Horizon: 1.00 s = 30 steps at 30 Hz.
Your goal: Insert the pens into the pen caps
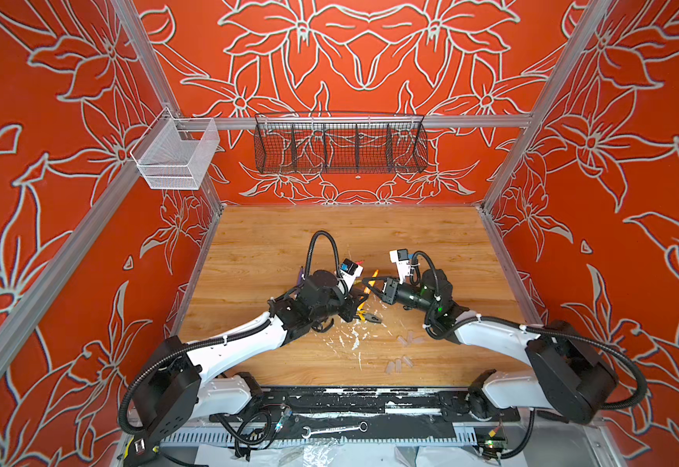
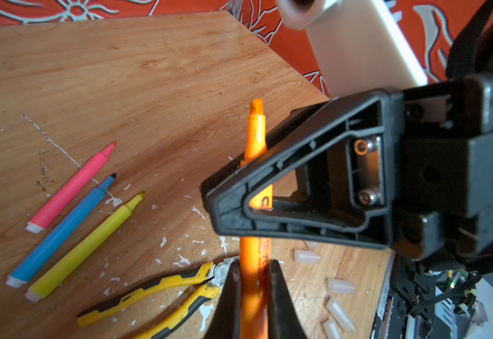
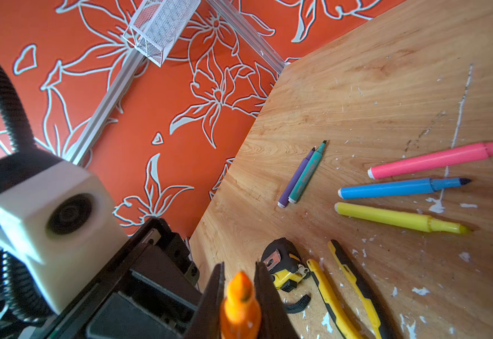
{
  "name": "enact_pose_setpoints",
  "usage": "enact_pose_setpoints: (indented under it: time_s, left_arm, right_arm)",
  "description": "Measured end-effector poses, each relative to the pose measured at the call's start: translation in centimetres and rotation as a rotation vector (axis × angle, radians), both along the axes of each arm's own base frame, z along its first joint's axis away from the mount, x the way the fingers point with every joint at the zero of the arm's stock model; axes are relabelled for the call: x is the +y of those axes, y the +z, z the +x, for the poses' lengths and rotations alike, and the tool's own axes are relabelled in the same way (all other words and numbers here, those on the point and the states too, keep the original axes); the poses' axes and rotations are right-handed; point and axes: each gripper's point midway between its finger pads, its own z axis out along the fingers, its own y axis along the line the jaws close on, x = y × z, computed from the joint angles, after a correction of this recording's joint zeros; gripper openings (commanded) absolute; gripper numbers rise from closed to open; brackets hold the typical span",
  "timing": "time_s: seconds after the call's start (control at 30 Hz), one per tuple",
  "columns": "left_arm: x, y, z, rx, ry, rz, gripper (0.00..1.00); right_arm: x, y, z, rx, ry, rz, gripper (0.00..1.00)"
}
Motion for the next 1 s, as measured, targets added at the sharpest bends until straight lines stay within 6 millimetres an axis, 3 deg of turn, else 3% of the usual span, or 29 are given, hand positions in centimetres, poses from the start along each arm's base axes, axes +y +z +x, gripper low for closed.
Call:
enact_pose_setpoints:
  time_s: [0.13,0.37,0.47,0.83,1.0]
  left_arm:
    - [-0.4,0.3,-0.2,-0.006,-0.016,-0.007,0.0]
    - [-0.8,0.4,-0.3,-0.003,-0.038,-0.016,0.3]
    - [-0.9,-0.2,-0.3,0.013,-0.041,-0.009,0.38]
    - [-1.0,-0.5,-0.3,0.006,-0.052,0.005,0.32]
    - [-0.7,-0.4,-0.5,-0.006,-0.054,0.006,0.18]
  right_arm:
    - [-0.4,0.3,-0.3,-0.008,-0.02,-0.027,0.05]
    - [-0.2,1.0,-1.0,-0.026,-0.015,-0.043,0.03]
    - [0.4,1.5,-1.7,-0.041,0.0,-0.036,0.02]
    - [1.0,2.1,-2.1,-0.056,0.005,-0.009,0.01]
    - [1.4,1.6,-1.8,-0.043,0.006,-0.003,0.01]
